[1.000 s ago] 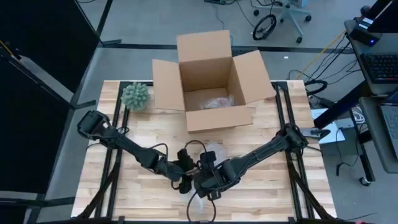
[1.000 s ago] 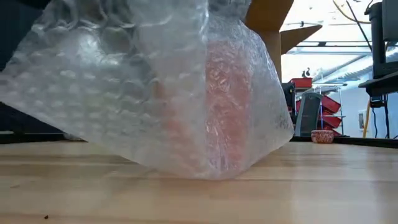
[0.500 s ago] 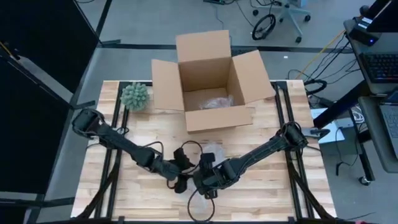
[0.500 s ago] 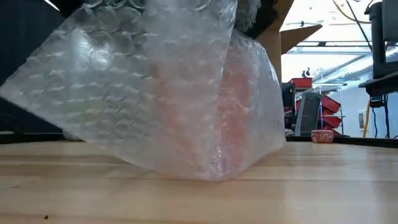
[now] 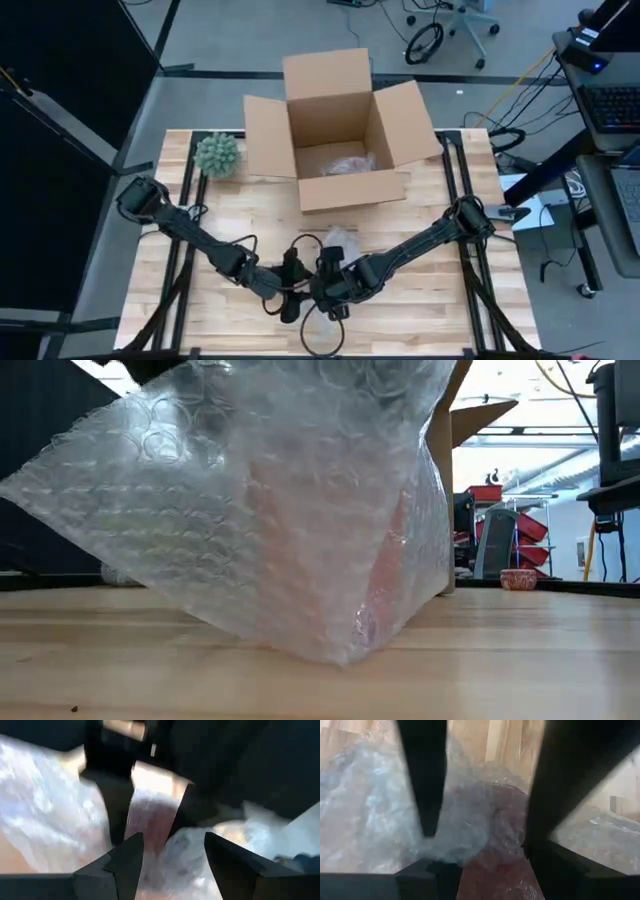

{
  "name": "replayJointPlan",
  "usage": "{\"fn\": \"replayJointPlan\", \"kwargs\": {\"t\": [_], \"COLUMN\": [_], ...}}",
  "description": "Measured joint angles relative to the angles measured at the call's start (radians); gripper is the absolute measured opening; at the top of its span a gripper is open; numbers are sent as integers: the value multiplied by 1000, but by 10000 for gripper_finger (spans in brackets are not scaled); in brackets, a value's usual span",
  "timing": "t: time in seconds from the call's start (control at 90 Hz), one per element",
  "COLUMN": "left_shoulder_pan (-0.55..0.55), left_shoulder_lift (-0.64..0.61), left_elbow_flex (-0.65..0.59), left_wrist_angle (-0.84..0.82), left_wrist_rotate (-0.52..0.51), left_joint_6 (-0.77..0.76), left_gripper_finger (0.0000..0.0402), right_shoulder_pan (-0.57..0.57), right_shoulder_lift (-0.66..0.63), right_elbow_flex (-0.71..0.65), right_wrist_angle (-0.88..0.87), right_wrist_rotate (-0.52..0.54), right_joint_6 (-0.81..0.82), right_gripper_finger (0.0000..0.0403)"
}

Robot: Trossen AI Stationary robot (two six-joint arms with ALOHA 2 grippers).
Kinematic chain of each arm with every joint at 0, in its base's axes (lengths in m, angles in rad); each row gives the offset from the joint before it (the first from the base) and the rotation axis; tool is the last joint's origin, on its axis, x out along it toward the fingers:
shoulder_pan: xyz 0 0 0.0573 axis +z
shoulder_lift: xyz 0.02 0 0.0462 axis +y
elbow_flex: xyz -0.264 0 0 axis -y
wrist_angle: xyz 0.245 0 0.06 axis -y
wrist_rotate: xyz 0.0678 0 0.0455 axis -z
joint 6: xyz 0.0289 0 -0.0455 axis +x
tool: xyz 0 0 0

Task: Wrap mug
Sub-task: Wrap the pink mug with bubble wrap

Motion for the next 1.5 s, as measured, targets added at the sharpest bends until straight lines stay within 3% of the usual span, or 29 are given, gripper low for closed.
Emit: {"fn": "replayJointPlan", "kwargs": {"t": [0.333, 0.7, 0.989, 1.267, 1.5], "left_shoulder_pan": [38, 41, 41, 41, 41], "left_shoulder_lift": [79, 82, 82, 82, 82], "left_elbow_flex": [9, 6, 5, 5, 5], "left_wrist_angle": [9, 26, 28, 28, 28], "left_wrist_rotate": [-7, -7, -4, -2, -1], "left_joint_6": [-27, -32, -33, -35, -35], "left_gripper_finger": [198, 198, 198, 199, 199], "right_shoulder_pan": [0, 4, 90, 159, 194], "right_shoulder_lift": [-26, -95, -100, -94, -105], "right_elbow_flex": [28, 207, 174, 167, 232], "right_wrist_angle": [-46, -278, -290, -254, -473], "right_wrist_rotate": [-6, -1, -85, 66, 166], "right_joint_6": [0, 52, -57, -175, -177], "right_gripper_finger": [201, 201, 201, 201, 201]}}
